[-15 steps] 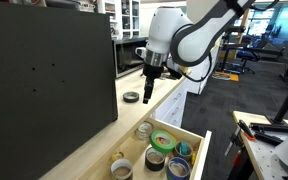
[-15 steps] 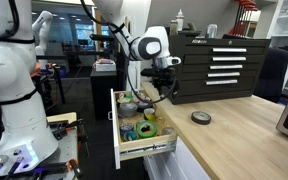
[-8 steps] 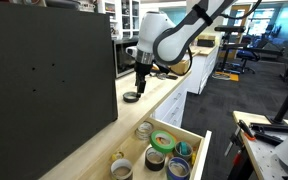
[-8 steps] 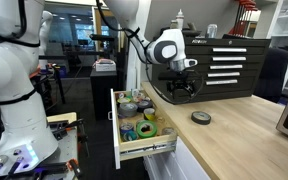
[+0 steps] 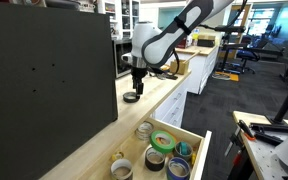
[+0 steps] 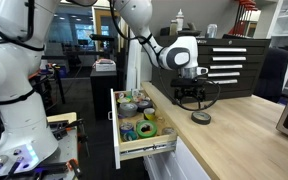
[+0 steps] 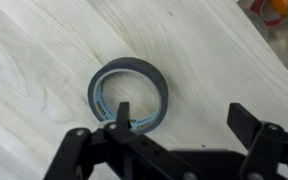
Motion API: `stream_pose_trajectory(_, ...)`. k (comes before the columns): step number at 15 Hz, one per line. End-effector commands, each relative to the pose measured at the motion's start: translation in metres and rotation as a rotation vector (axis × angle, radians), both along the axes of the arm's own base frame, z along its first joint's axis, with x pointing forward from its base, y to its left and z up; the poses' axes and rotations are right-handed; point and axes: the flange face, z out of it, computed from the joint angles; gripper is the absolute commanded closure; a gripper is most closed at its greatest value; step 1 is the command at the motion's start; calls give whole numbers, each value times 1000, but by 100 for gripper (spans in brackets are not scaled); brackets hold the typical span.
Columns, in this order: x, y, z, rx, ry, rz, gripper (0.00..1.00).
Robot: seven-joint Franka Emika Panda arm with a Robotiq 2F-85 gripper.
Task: Place the black masking tape in the drawer
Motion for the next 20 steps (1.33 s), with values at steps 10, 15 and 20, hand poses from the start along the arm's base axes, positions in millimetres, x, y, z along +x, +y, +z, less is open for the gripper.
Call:
stream_pose_trajectory(10,33,-6,-34,47,128,66,40)
stream_pose_trajectory(15,33,-12,-35,100,121,80,74)
stream_pose_trajectory(20,30,-15,-28,136,110,100,96)
